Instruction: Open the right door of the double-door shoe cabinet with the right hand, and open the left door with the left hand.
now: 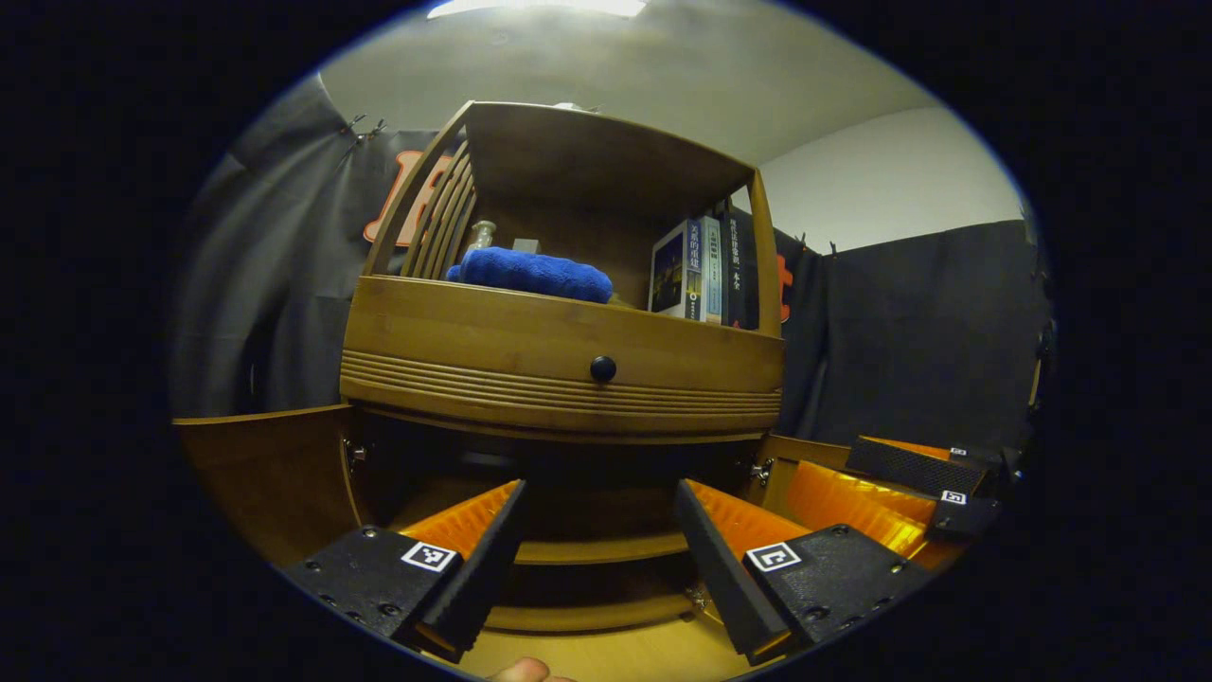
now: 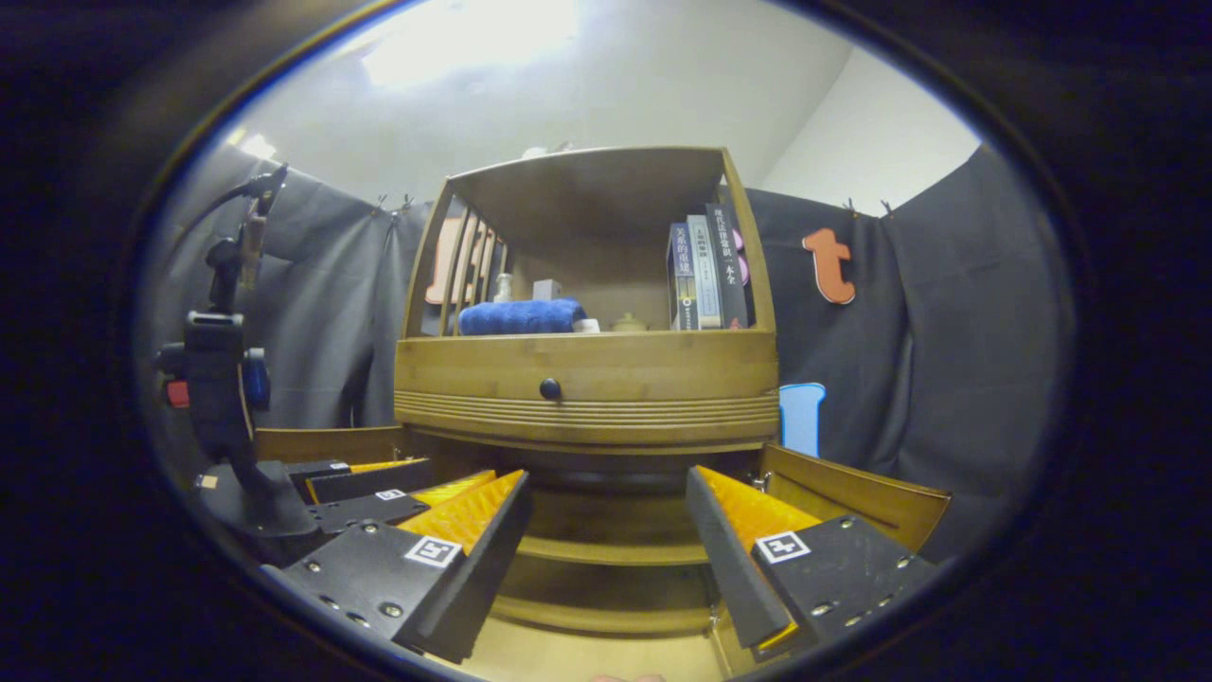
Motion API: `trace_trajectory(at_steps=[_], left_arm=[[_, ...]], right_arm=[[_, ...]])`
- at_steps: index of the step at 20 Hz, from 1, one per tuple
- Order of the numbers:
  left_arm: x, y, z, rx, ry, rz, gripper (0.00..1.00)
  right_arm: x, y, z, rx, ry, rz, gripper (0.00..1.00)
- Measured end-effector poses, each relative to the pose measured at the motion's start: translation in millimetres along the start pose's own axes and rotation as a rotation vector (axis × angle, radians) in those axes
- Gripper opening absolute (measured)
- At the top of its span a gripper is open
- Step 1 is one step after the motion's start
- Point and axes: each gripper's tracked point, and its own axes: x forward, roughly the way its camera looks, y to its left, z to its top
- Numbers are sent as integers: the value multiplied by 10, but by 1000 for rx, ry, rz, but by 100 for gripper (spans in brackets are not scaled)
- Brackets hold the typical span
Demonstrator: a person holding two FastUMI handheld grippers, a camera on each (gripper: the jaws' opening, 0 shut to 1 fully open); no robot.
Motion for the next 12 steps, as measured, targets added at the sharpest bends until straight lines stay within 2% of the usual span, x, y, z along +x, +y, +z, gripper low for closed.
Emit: trace_trajectory(at_steps=[1, 8, 12], left_arm=[[13, 17, -3, -8, -3, 2, 95], [70, 58, -111, -21, 29, -20, 95], [64, 64, -155, -18, 44, -32, 95]], right_arm=[[3, -1, -15, 8, 7, -5, 97], [-113, -153, -82, 12, 19, -78, 97], [-135, -154, -127, 4, 21, -91, 97]])
